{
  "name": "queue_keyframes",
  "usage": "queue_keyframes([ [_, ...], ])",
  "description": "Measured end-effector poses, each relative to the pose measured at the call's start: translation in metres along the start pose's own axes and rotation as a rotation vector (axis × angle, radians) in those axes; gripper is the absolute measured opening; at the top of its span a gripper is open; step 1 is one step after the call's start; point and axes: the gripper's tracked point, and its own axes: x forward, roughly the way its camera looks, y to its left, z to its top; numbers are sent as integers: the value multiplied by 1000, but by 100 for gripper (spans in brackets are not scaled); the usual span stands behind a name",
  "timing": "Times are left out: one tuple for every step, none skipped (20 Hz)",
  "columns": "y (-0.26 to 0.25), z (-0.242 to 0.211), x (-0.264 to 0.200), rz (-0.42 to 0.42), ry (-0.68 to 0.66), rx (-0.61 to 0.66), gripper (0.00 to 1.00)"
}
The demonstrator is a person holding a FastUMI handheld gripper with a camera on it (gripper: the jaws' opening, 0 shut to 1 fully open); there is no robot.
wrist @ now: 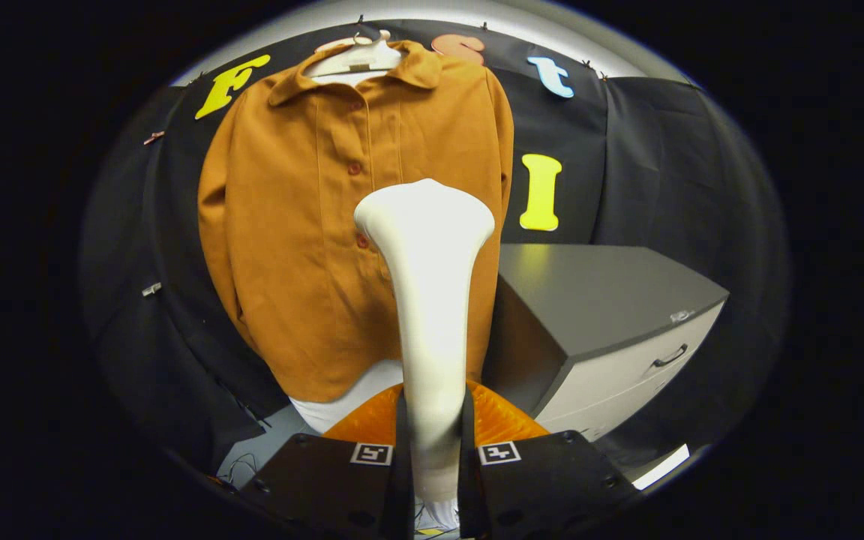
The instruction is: Iron the clothes twice with a garment steamer, once on the left side and once on the right side.
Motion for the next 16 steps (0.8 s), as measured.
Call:
queue_keyframes([
  [0, 13, -4, 0, -27, 1, 27],
  [2, 28, -9, 2, -50, 2, 26],
  [6, 42, -14, 5, -73, 1, 27],
  [10, 56, -20, 6, -98, 0, 27],
  [16, 68, -24, 10, -120, -6, 27],
  [22, 81, -27, 15, -141, -11, 26],
  [30, 93, -29, 24, -158, -13, 26],
  [39, 100, -30, 35, -166, -13, 26],
  [48, 107, -30, 45, -171, -10, 26],
  [57, 113, -30, 55, -173, -6, 26],
  [65, 117, -29, 63, -175, -5, 26],
  [74, 122, -28, 68, -180, -5, 26],
  [83, 126, -26, 74, -185, -9, 26],
  [93, 129, -24, 82, -191, -14, 26],
  [104, 132, -21, 89, -197, -22, 26],
  [114, 134, -19, 97, -201, -35, 26],
])
